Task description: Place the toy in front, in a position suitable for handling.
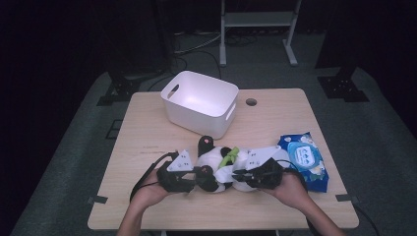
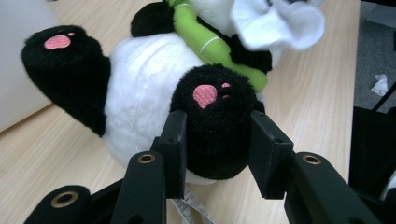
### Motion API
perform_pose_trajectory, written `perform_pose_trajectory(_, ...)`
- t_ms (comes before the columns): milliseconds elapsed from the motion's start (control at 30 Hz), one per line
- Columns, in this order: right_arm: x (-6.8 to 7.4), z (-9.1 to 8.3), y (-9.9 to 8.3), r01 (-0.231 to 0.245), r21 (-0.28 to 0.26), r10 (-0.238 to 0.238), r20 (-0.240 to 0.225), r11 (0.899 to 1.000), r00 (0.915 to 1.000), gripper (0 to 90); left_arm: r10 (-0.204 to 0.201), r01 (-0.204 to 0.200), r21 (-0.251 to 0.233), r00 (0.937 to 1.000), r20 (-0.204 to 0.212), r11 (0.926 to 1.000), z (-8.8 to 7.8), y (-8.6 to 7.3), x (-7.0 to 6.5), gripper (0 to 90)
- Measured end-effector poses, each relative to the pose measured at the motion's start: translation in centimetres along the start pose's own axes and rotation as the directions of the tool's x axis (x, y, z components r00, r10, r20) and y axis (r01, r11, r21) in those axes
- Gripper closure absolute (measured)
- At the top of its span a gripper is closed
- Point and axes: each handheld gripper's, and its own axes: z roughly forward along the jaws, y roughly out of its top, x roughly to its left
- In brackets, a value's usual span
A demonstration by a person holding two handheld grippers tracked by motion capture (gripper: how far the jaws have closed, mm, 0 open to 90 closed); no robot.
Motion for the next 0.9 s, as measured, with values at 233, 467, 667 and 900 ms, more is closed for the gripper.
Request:
perform_pose_trajectory(233,0.4,1.1,1.5,0.008,-0.025,-0.009,-0.035,1.000,0.9993,83.2,0.019,-0.018,-0.018,0.9989,0.044,0.9997,1.4,0.6,-1.1,60.2)
perform_pose_trajectory(467,-0.1,1.8,1.5,0.000,0.018,0.000,-0.022,1.000,0.9998,83.1,0.032,-0.031,-0.017,0.9975,0.063,0.9994,1.9,0.7,-1.6,60.3)
perform_pose_trajectory(667,-0.8,1.1,1.0,0.001,0.031,-0.002,0.028,1.000,0.9996,83.1,0.025,-0.024,-0.011,0.9981,0.056,0.9996,1.8,0.5,-1.3,61.0)
perform_pose_trajectory(900,-1.9,-0.7,-1.1,-0.028,0.061,0.021,0.111,0.998,0.9935,83.1,0.016,-0.015,-0.009,0.9987,0.049,0.9998,1.7,0.3,-1.0,61.2)
